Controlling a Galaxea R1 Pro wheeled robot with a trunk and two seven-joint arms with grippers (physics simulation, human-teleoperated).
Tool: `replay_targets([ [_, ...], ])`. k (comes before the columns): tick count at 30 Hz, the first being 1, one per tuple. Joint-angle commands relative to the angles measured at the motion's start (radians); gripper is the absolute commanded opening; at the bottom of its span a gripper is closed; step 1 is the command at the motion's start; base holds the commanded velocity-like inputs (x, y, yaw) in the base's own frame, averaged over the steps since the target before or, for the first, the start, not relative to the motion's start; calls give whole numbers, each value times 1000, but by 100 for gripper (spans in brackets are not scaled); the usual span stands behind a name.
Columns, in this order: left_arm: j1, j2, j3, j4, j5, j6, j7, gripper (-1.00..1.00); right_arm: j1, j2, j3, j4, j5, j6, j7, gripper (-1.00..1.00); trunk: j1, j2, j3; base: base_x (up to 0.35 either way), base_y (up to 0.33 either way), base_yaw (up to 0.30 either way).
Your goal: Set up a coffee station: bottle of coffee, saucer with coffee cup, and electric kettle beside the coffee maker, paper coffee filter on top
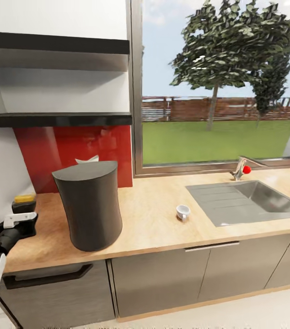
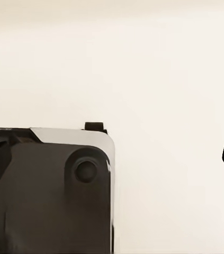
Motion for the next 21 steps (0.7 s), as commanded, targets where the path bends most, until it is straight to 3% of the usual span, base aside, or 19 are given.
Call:
replay_targets([
  [1, 0, 0, 2, 25, -3, -8, -7, -100, 0, -1, 2, 2, 3, -3, -4, 100, 0, -1, 0, -103, 97, -72],
  [2, 0, 0, 2, 40, -4, -24, -7, -100, 0, -1, 2, 2, 3, -3, -4, 100, 0, -1, 0, -66, 62, -137],
  [3, 0, 0, 1, 87, -4, -93, -7, -100, 0, -2, 2, 3, 3, -3, -4, 100, 0, -1, 0, -22, 20, -229],
  [5, 0, -1, 1, 136, -4, -170, -7, -100, 0, -1, 3, 3, 3, -3, -4, 100, 0, -1, 0, -10, 10, -175],
  [9, 0, -3, -1, 195, 3, -247, -7, -100, 0, -1, 4, 3, 4, -4, -4, 100, 0, -1, 0, -2, 2, -35],
  [13, -2, -4, -1, 307, 9, -397, -6, -100, 0, -1, 4, 3, 4, -5, -4, 100, 0, -1, 0, 0, 0, -3],
  [21, -17, -3, -3, 393, 6, -435, -8, -100, 0, -2, 4, 19, 5, -6, -3, 100, 0, -1, 0, 0, 0, 0],
])
